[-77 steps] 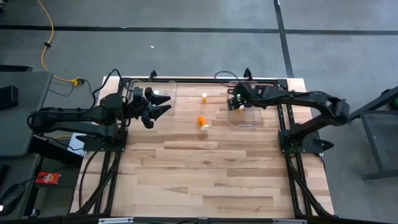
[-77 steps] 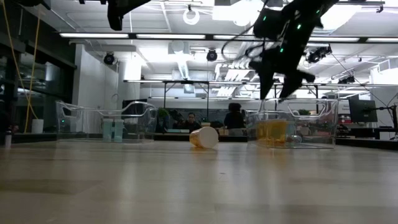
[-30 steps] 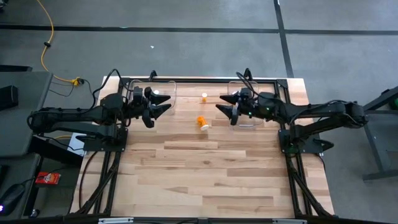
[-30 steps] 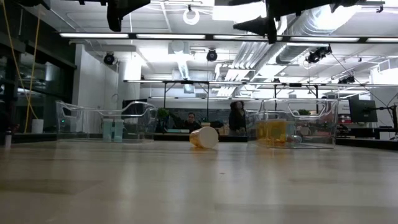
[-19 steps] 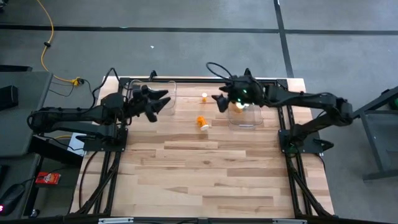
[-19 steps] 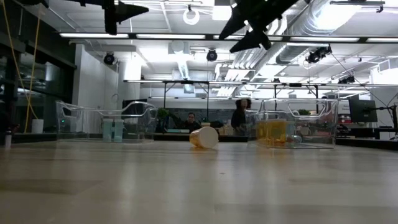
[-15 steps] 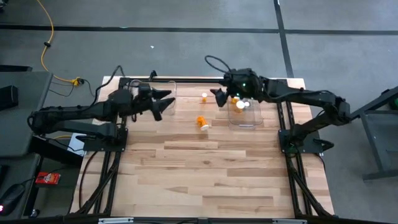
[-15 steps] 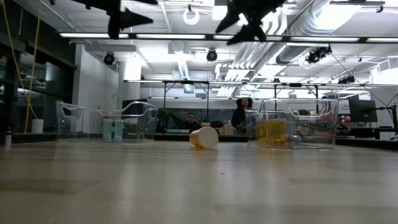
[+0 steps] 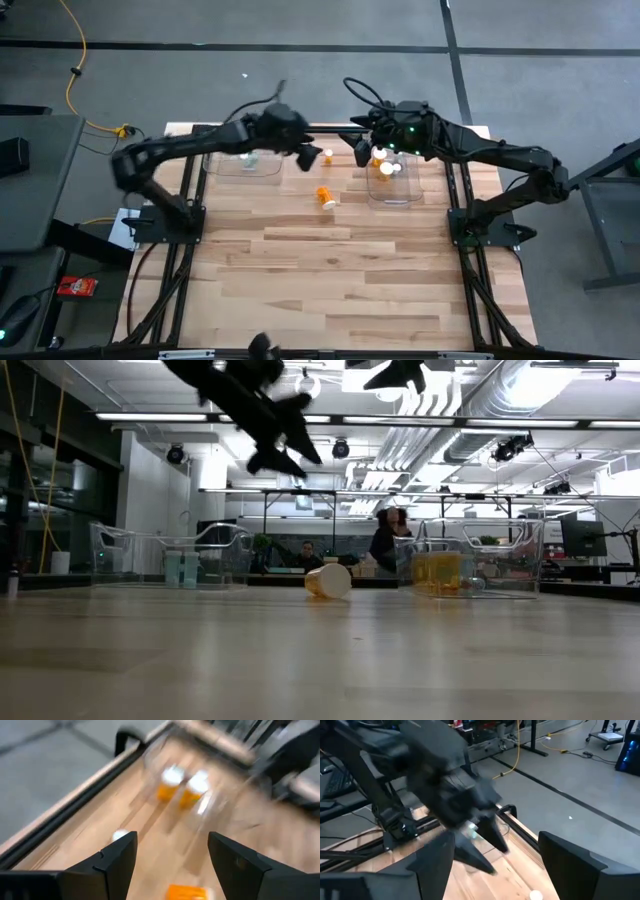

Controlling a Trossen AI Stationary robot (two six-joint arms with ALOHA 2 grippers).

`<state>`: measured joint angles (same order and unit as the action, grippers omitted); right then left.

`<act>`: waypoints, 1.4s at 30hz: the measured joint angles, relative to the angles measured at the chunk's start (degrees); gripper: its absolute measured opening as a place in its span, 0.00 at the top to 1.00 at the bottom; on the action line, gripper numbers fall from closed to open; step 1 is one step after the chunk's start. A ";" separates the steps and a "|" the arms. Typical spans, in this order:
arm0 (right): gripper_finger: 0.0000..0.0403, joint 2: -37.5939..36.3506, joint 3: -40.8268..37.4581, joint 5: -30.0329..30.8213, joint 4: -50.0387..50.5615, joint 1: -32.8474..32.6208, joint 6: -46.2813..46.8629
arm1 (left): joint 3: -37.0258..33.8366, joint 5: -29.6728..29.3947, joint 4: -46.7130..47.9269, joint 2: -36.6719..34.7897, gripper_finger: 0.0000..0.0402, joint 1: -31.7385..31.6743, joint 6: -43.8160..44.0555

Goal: Pick and place medicine bottles into bin by pill shape (circle, oval)
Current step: Put the orange tablet bottle into the left transparent bin

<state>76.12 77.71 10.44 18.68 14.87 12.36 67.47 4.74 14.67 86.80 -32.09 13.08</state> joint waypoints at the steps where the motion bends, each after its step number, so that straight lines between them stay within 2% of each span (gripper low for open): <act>1: 0.31 -0.01 0.00 0.03 -0.01 0.01 -0.01 | 2.42 -0.13 2.26 2.88 0.42 -0.53 -0.53; 4: 0.31 -0.01 0.00 0.04 0.29 0.17 0.59 | 8.73 -0.71 6.42 11.12 0.42 -1.08 -1.63; 7: 0.31 -0.01 0.00 0.04 0.35 0.20 0.63 | 13.19 -1.07 6.57 17.72 0.42 -1.38 -2.77; 14: 0.31 -0.01 0.00 0.05 0.37 0.20 0.57 | 18.90 -1.30 7.70 27.43 0.42 -1.42 0.22; 21: 0.31 -0.01 -0.04 0.57 0.37 0.23 1.93 | 19.35 -7.85 8.54 29.34 0.42 -1.38 -0.48; 30: 0.31 -0.01 -0.07 3.20 0.35 0.25 5.96 | 19.44 -8.35 9.05 30.52 0.43 -1.64 0.25; 32: 0.31 -0.01 -0.07 3.32 0.33 0.25 6.86 | 19.49 -6.72 9.49 31.55 0.44 -1.81 0.24; 42: 0.31 -0.01 -0.11 3.32 -0.88 0.25 7.17 | 19.42 -8.00 7.73 32.77 0.51 -1.84 -3.67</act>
<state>76.12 77.60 13.76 17.80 15.11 19.53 86.89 -3.27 22.39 119.57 -33.93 9.41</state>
